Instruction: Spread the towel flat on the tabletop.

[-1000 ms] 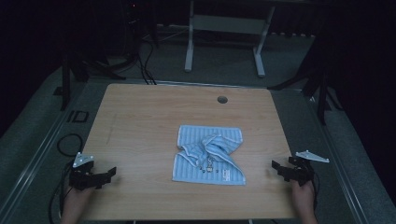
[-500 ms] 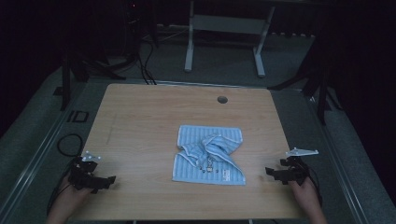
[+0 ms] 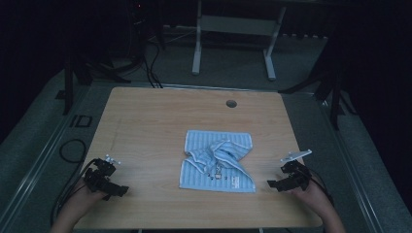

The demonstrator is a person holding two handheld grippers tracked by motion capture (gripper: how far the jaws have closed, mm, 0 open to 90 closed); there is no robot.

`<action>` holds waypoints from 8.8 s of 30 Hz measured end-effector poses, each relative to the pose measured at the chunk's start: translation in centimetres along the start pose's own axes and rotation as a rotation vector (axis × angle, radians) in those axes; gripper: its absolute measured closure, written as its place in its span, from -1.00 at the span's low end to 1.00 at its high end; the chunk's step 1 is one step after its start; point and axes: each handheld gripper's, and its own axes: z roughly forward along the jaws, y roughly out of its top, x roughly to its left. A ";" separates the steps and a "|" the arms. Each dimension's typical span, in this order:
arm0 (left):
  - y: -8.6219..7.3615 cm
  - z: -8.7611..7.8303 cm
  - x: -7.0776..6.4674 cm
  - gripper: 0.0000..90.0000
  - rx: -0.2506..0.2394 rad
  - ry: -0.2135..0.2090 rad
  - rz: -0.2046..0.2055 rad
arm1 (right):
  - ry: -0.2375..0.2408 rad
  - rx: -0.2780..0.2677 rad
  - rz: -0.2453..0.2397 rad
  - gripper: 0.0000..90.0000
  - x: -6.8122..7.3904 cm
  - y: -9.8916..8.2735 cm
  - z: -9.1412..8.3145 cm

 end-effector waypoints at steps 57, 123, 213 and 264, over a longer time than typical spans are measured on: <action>17.0 4.9 -18.1 -0.12 -0.024 -0.197 0.447 | 0.036 0.134 -0.488 0.55 9.2 14.0 5.1; 19.9 3.9 -9.8 0.18 -0.122 -0.066 0.216 | -0.035 0.032 -0.113 0.55 0.3 5.0 0.6; 10.3 3.5 -14.3 0.33 -0.111 -0.300 0.416 | -0.006 -0.102 -0.174 0.68 5.0 10.2 2.8; 14.0 4.7 -16.4 0.07 -0.145 -0.288 0.428 | -0.016 -0.030 -0.035 0.40 -1.2 10.2 4.6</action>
